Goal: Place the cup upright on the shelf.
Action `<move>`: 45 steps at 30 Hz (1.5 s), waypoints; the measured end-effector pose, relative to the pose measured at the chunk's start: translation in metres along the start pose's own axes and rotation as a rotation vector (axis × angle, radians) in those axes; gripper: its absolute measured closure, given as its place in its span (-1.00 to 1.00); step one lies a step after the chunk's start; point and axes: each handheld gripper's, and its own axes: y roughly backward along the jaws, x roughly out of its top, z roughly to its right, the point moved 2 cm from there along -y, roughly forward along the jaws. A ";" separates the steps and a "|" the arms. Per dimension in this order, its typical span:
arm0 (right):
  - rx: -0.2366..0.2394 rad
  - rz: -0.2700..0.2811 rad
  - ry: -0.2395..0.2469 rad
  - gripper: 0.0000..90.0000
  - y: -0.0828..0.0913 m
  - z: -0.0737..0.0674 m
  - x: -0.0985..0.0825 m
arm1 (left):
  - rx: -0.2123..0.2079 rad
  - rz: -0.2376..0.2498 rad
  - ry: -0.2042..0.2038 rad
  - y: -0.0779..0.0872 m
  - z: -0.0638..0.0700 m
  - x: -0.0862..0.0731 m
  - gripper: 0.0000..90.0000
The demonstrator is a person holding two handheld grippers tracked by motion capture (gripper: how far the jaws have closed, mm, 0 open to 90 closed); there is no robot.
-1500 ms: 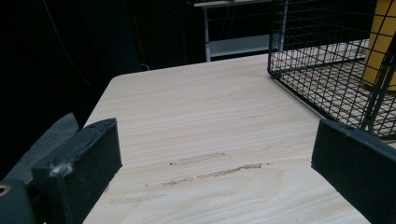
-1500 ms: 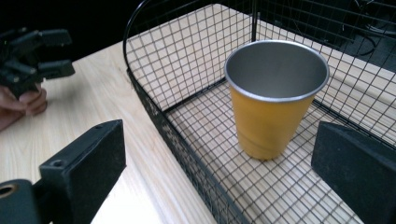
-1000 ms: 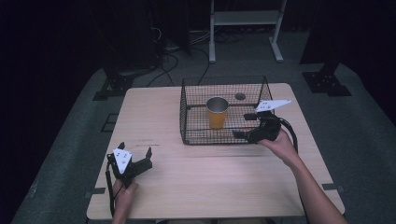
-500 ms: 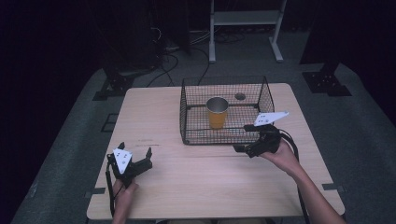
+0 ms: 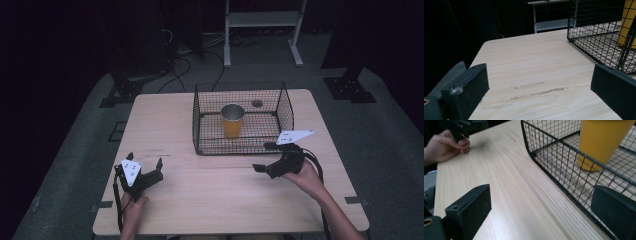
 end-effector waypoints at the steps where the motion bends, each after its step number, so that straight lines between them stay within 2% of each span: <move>1: -0.007 -0.001 0.004 -0.94 0.000 -0.001 -0.002 | -0.001 0.000 -0.001 0.000 0.000 0.000 -0.98; 10: 0.022 -0.004 -0.022 -0.94 0.003 -0.006 -0.021 | 0.000 0.001 -0.007 0.000 0.001 0.000 -0.98; 12: 0.003 -0.010 -0.016 -0.94 0.004 -0.007 -0.026 | -0.001 0.001 -0.005 0.000 0.001 0.000 -0.98; 23: 0.000 0.002 -0.071 -0.94 0.007 -0.007 -0.054 | 0.001 0.000 -0.007 0.000 0.001 0.000 -0.98; 45: -0.033 0.035 -0.119 -0.94 0.024 -0.013 -0.088 | 0.000 0.003 -0.011 0.000 0.001 0.000 -0.98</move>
